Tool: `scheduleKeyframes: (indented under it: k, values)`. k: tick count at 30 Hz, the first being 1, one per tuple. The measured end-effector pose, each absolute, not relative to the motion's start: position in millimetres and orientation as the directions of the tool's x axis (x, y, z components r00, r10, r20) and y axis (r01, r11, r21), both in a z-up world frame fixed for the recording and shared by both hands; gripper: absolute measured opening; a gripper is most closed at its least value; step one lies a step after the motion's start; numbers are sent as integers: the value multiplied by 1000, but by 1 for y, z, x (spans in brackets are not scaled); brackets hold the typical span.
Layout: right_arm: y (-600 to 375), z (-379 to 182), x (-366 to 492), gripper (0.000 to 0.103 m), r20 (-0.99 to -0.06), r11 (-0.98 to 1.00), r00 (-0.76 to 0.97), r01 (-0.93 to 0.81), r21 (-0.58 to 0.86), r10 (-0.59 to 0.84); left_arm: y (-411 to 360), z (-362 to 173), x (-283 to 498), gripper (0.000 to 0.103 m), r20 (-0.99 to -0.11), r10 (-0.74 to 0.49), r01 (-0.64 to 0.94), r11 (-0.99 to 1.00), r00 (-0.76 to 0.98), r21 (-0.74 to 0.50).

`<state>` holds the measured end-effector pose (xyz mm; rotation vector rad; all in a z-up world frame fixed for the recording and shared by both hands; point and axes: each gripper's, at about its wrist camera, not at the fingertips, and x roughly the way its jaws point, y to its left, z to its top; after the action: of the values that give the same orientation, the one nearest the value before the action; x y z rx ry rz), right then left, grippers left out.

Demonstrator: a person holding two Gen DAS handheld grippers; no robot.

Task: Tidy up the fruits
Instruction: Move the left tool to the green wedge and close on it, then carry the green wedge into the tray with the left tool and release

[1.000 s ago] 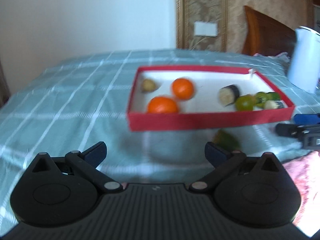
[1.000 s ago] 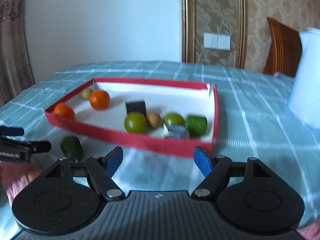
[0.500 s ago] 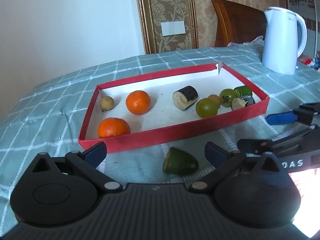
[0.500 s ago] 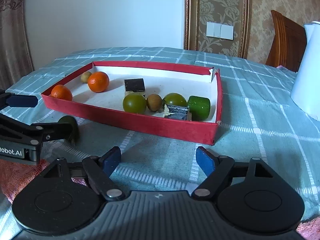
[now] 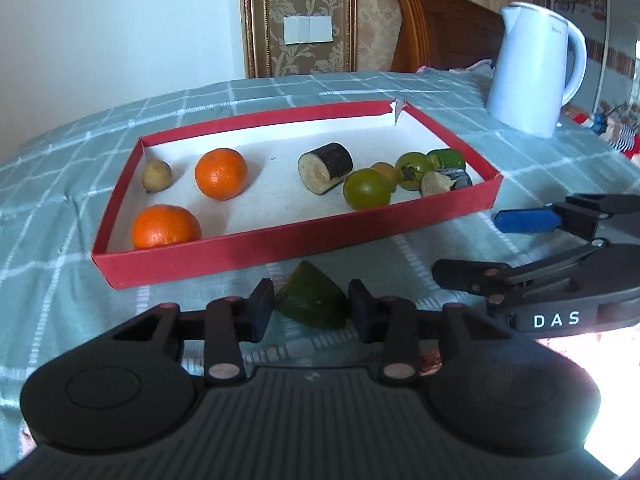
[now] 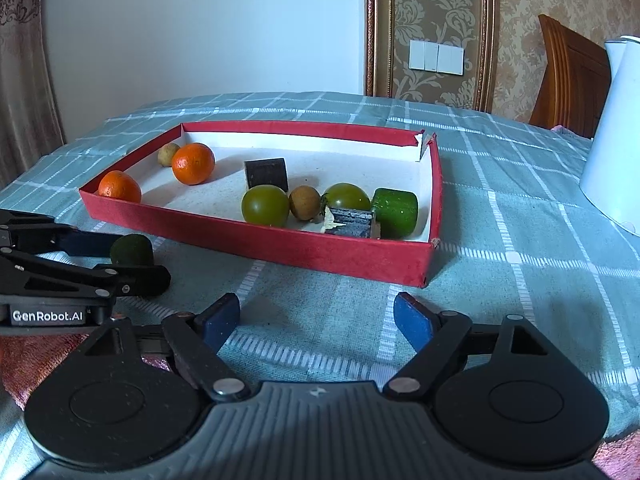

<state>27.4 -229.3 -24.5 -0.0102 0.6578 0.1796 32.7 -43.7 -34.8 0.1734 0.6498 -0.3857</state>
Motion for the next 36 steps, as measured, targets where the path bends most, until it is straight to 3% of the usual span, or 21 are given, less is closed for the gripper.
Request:
scheduleKeyframes:
  k: [7,19,36]
  values:
    - [-229,-24,27,85,-609,984,776,-169,47,163,-43,-35,32,37,-607,-283,385,922,743,42]
    - [-230,-24,27,86,-609,985,776,-169,46,162,-44,6,37,37,-490,-275,360,929,827,87]
    - [-233,-25,25,86,-611,985,776,-168,40,157,-63,-17,117,37,-563,-215,315,945,798,85]
